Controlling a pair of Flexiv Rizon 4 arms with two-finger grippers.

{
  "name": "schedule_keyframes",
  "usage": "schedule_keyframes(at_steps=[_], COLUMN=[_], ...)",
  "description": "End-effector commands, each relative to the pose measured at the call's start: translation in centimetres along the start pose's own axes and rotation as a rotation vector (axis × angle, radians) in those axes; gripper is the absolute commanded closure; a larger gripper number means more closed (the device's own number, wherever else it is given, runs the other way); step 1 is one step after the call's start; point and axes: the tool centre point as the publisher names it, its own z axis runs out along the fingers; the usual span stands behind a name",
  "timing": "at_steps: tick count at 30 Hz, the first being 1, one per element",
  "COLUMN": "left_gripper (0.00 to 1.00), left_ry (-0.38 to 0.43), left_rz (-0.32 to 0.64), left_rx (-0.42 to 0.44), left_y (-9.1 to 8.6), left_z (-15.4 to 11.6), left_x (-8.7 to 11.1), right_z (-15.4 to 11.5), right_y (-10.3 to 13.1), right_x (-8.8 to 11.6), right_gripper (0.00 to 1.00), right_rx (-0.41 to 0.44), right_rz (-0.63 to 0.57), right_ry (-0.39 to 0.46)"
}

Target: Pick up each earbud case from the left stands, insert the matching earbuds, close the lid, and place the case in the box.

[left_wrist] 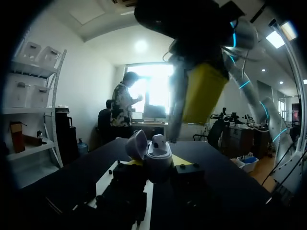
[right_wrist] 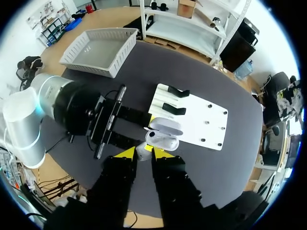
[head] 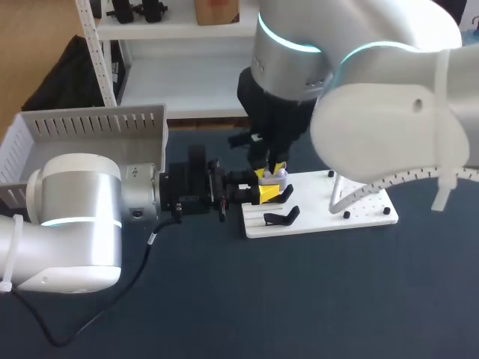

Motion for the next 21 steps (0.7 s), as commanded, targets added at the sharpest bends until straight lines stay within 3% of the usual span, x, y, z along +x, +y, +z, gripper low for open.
schedule_keyframes(at_steps=[1, 21], left_gripper=[1.00, 1.00], left_ry=[-0.003, -0.003], left_rz=[0.001, 0.001], left_rx=[-0.005, -0.005], left_y=[-0.1, -0.1], left_z=[0.0, 0.0], left_x=[0.1, 0.1], right_z=[0.7, 2.0], right_y=[-0.2, -0.9], right_x=[-0.2, -0.4], right_gripper=[1.00, 1.00], right_rx=[0.000, 0.018], right_rz=[-0.003, 0.021], right_ry=[-0.013, -0.012])
